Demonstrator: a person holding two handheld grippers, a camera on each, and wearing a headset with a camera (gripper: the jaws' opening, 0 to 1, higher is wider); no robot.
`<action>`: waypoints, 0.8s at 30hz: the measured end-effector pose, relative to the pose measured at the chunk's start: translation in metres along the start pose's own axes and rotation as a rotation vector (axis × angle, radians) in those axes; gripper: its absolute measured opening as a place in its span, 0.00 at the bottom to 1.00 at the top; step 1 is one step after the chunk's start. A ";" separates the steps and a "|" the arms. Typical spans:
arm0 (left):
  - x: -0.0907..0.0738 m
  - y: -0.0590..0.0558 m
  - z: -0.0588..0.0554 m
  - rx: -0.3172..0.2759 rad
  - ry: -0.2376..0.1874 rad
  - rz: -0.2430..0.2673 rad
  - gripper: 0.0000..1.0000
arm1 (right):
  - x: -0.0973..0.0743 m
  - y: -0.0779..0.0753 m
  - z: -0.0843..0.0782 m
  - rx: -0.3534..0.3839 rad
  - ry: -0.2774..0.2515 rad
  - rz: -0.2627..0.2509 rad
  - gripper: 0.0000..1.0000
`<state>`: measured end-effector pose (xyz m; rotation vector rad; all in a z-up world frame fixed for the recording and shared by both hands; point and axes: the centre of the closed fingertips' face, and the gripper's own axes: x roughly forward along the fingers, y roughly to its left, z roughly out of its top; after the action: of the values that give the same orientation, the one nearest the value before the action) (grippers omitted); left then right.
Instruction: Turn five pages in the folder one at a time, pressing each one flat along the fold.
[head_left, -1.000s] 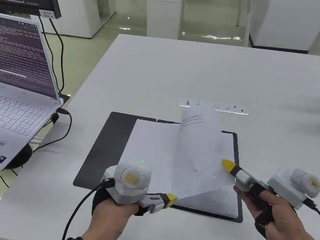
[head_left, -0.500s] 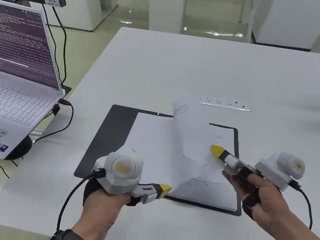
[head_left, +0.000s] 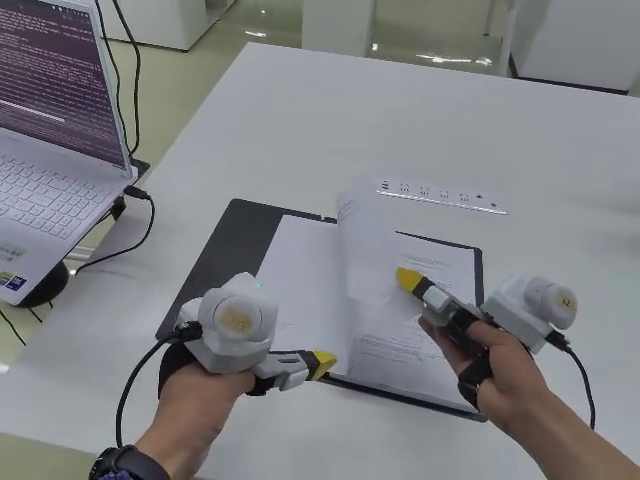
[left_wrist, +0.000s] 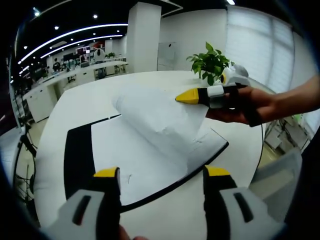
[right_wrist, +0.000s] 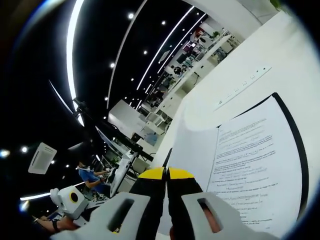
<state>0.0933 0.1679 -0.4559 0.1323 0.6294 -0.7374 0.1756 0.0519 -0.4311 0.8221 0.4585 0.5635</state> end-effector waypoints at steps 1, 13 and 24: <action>-0.001 0.001 -0.001 -0.002 0.000 0.002 0.66 | 0.004 0.001 -0.002 0.001 0.005 0.004 0.00; -0.019 0.020 -0.005 -0.028 -0.008 0.040 0.67 | 0.035 0.015 -0.031 0.023 0.062 0.036 0.00; -0.028 0.032 -0.012 -0.047 -0.010 0.061 0.69 | 0.059 0.026 -0.059 0.037 0.116 0.057 0.00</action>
<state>0.0929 0.2115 -0.4525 0.1043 0.6296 -0.6633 0.1782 0.1356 -0.4558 0.8429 0.5550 0.6593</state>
